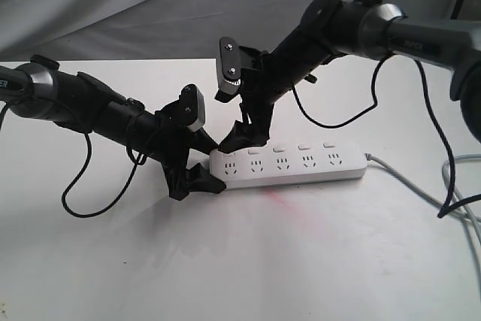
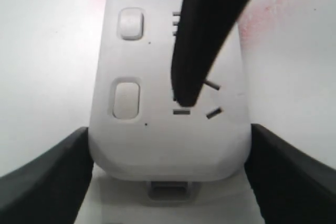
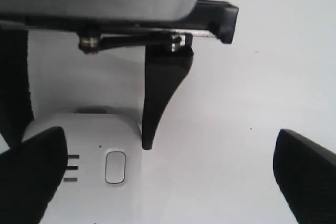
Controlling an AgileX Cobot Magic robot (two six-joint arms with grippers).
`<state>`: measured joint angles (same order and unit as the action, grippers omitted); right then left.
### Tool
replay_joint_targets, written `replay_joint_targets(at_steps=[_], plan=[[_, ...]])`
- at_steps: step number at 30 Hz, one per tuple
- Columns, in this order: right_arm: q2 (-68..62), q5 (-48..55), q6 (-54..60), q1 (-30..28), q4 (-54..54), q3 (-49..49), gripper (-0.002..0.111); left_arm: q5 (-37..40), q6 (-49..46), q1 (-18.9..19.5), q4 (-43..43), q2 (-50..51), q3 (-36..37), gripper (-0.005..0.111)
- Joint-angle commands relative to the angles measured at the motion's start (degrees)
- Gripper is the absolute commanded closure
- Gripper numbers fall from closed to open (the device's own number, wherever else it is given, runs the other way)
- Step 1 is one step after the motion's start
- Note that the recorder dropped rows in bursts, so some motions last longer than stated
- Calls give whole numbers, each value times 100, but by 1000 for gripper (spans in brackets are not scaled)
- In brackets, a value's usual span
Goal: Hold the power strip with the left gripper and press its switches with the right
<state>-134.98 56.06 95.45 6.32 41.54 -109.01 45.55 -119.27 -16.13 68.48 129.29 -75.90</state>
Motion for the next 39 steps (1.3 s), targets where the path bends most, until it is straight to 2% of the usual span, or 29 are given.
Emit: replay_joint_targets(at_steps=[1, 10, 20, 24, 39], plan=[[254, 166, -207, -147, 36, 31, 11, -332, -73, -4, -133, 32, -22, 107], [254, 399, -207, -405, 169, 31, 11, -332, -73, -4, -133, 32, -22, 107], [254, 126, -131, -621, 26, 169, 11, -332, -73, -4, -133, 32, -22, 107], [254, -311, 118, -621, 152, 429, 11, -332, -73, -4, -133, 32, -22, 107], [-9, -441, 331, -621, 310, 457, 11, -332, -73, -4, -133, 32, -22, 107]])
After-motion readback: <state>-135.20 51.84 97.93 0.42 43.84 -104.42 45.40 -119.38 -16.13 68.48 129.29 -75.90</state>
